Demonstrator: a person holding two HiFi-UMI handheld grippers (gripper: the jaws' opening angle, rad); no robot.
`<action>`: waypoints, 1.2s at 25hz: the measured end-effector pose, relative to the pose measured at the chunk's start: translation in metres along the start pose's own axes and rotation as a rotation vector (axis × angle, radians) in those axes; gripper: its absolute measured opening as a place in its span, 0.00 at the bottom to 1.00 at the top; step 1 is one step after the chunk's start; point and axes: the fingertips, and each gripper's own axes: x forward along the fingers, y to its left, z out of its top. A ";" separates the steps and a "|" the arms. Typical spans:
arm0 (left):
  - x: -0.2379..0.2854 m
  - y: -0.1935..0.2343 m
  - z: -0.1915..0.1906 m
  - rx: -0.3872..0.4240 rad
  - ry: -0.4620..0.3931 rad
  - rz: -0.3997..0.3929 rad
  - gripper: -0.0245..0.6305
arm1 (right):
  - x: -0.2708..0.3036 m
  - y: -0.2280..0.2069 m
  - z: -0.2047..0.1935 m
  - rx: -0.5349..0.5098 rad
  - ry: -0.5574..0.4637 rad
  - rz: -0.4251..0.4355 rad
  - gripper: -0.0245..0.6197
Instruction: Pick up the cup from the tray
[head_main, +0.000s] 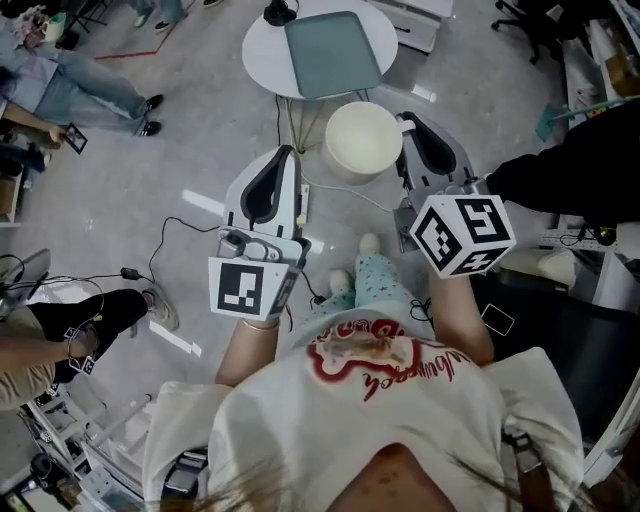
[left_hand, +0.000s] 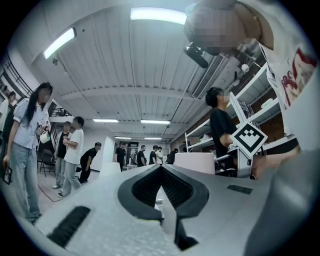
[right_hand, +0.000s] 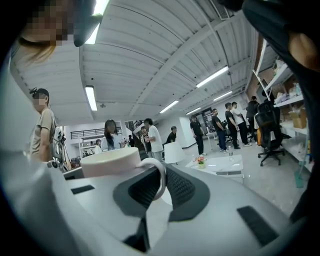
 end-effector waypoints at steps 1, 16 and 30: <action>-0.003 -0.006 0.002 0.000 -0.001 -0.007 0.06 | -0.008 0.001 0.001 -0.001 -0.006 -0.002 0.11; -0.010 -0.063 0.019 -0.006 -0.042 -0.007 0.06 | -0.063 -0.012 0.010 -0.029 -0.038 0.002 0.11; -0.013 -0.075 0.025 0.000 -0.045 0.007 0.06 | -0.076 -0.012 0.018 -0.052 -0.050 0.006 0.11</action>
